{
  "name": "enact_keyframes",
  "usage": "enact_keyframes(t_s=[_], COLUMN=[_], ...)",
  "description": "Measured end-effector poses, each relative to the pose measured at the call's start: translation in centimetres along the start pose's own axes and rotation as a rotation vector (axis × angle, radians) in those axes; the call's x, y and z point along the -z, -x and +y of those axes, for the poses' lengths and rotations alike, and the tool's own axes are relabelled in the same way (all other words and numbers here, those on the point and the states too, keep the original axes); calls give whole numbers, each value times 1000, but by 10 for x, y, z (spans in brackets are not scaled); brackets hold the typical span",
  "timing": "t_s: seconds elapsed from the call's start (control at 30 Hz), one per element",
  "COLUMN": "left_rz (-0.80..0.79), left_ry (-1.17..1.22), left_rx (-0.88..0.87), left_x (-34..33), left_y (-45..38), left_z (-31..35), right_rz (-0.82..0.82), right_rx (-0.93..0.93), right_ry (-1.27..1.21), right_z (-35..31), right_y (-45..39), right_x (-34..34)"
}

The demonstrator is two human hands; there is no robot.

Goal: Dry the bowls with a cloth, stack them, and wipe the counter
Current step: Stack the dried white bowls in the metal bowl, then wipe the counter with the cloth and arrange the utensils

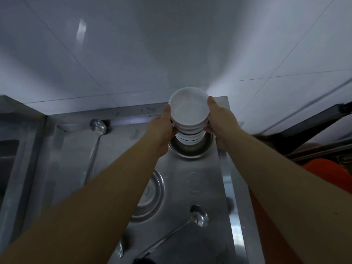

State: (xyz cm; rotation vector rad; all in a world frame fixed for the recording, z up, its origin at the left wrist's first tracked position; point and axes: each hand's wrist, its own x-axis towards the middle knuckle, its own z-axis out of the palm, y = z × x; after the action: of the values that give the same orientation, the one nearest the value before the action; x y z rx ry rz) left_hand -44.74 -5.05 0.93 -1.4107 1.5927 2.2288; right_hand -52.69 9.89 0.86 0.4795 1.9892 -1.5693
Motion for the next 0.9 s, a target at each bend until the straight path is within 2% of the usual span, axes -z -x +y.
enact_keyframes(t_s=[0.43, 0.53, 0.77, 0.9], left_rz=[0, 12, 21, -67], left_ry=[-13, -61, -422, -706], left_rx=[12, 8, -59, -90], left_x=[-1, 11, 66, 92], left_y=[11, 21, 61, 96], left_z=[4, 2, -74, -120], right_rz=[-2, 21, 43, 3], right_rx=[-18, -37, 40, 73], right_ry=[49, -3, 238, 470], right_z=[4, 9, 97, 146], right_y=[1, 15, 85, 119], right_x=[-4, 2, 21, 26])
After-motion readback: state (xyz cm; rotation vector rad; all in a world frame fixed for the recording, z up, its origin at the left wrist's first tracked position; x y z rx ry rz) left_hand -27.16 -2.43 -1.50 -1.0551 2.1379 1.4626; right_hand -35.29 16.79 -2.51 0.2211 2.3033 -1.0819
